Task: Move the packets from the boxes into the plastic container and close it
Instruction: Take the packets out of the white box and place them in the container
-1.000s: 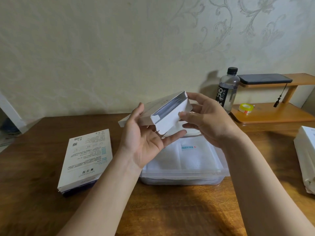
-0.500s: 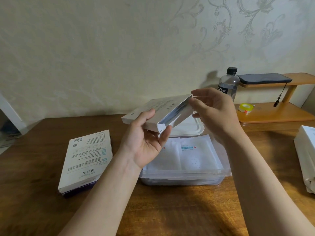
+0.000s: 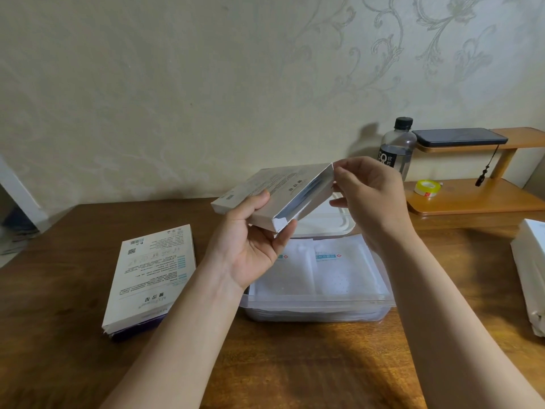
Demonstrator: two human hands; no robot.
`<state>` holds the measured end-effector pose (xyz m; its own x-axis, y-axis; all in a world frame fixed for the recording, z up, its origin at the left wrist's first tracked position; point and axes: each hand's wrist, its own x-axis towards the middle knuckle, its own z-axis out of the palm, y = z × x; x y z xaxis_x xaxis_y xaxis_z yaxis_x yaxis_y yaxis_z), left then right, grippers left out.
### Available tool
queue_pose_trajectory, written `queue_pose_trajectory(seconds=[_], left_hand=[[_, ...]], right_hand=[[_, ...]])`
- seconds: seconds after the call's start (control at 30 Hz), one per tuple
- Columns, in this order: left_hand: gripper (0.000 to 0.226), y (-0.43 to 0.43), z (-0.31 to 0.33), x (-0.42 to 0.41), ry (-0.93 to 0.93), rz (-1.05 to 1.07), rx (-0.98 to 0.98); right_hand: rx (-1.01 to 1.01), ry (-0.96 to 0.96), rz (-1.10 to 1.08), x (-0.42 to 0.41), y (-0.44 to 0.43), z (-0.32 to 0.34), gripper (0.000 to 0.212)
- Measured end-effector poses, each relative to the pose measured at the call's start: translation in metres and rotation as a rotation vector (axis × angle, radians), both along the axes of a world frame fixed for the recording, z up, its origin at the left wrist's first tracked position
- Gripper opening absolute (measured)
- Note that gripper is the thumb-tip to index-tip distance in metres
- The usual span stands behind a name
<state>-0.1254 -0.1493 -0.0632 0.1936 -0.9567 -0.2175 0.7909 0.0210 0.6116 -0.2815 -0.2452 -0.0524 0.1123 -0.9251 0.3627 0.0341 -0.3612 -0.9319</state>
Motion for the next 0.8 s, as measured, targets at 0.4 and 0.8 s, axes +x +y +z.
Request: queue_pose_trajectory(seconds=[0.4, 0.8], left_hand=[[0.029, -0.001, -0.006, -0.001, -0.008, 0.114, -0.024], [0.028, -0.003, -0.005, 0.0, 0.0, 0.19, -0.15]], right_hand=[[-0.179, 0.31, -0.231, 0.004, 0.002, -0.003, 0.019], [-0.076, 0.297, 0.559, 0.015, 0.028, 0.001, 0.006]])
